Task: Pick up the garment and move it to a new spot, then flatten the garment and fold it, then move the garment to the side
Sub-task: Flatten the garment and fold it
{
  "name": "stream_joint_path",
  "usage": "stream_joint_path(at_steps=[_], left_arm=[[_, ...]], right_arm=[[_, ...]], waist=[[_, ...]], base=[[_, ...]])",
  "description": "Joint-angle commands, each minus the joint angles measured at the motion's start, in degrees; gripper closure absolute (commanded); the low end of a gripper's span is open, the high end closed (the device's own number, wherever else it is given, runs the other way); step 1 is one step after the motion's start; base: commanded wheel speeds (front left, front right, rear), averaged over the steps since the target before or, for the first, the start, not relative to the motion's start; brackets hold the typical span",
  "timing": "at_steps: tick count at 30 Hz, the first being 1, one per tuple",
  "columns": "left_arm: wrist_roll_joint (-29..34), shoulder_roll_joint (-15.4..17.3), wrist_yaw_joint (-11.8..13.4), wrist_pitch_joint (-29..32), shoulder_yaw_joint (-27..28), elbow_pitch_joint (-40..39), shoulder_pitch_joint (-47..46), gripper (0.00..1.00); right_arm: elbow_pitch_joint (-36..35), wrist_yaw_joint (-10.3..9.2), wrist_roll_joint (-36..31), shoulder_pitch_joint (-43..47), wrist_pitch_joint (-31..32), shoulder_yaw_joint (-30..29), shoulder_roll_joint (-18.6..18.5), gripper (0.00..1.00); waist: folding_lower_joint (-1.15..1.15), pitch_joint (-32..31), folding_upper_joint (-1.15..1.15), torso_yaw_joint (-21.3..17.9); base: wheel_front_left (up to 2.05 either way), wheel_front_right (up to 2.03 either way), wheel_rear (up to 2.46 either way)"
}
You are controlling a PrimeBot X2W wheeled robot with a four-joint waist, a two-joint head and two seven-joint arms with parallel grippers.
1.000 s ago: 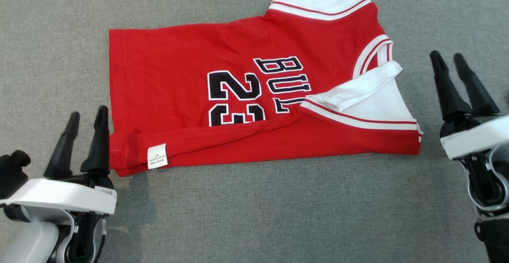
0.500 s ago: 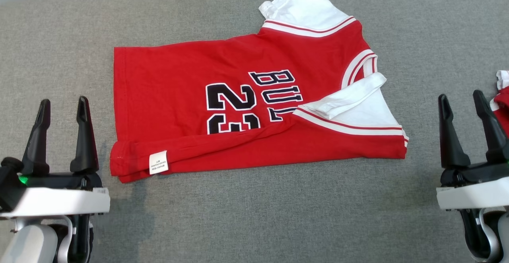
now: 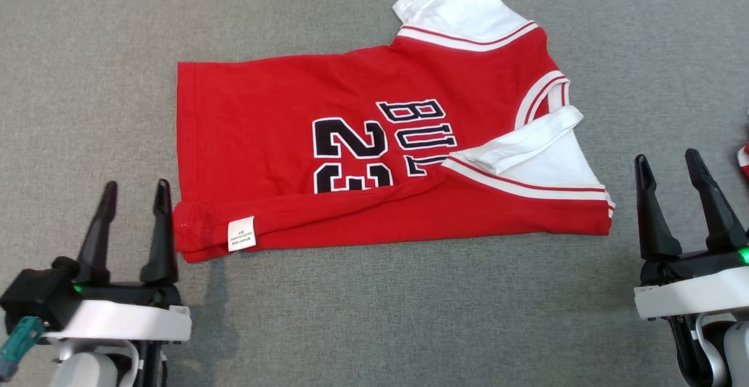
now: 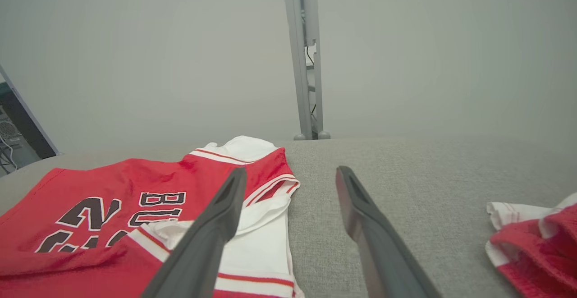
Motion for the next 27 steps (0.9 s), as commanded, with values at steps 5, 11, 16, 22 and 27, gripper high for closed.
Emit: stream_joint_path(at_steps=[5,11,16,22,27], left_arm=[[0.7,-2.2,-2.2,-0.2,-1.0,3.2,0.5,0.0],[0.6,-5.1,-5.3,-0.2,-1.9,8.1,1.3,0.0],[0.3,-6.9,-7.0,-0.2,-2.1,11.4,1.7,0.0],[-0.5,-7.1,-8.2,0.0,-1.2,15.5,-0.7,0.0],[-1.7,-6.1,-9.2,0.1,-0.8,19.3,-3.4,0.0]], right_arm=[[3.4,0.0,-0.1,-0.6,0.5,0.2,-0.7,0.0],[9.1,0.0,0.7,-1.5,0.4,1.5,-0.7,0.0],[12.7,0.0,1.7,-2.9,-0.1,2.7,-0.7,0.0],[15.2,0.0,2.5,-5.1,0.3,4.4,-0.6,0.0],[17.9,0.0,3.7,-7.8,1.8,7.1,-0.8,0.0]], waist=[[0.0,2.4,0.0,1.6],[0.0,4.0,0.0,2.6],[0.0,4.5,0.0,2.7],[0.0,5.1,0.0,2.1],[0.0,5.7,0.0,1.2]], base=[[0.0,0.0,0.0],[0.0,0.0,0.0],[0.0,0.0,0.0],[0.0,0.0,0.0],[0.0,0.0,0.0]])
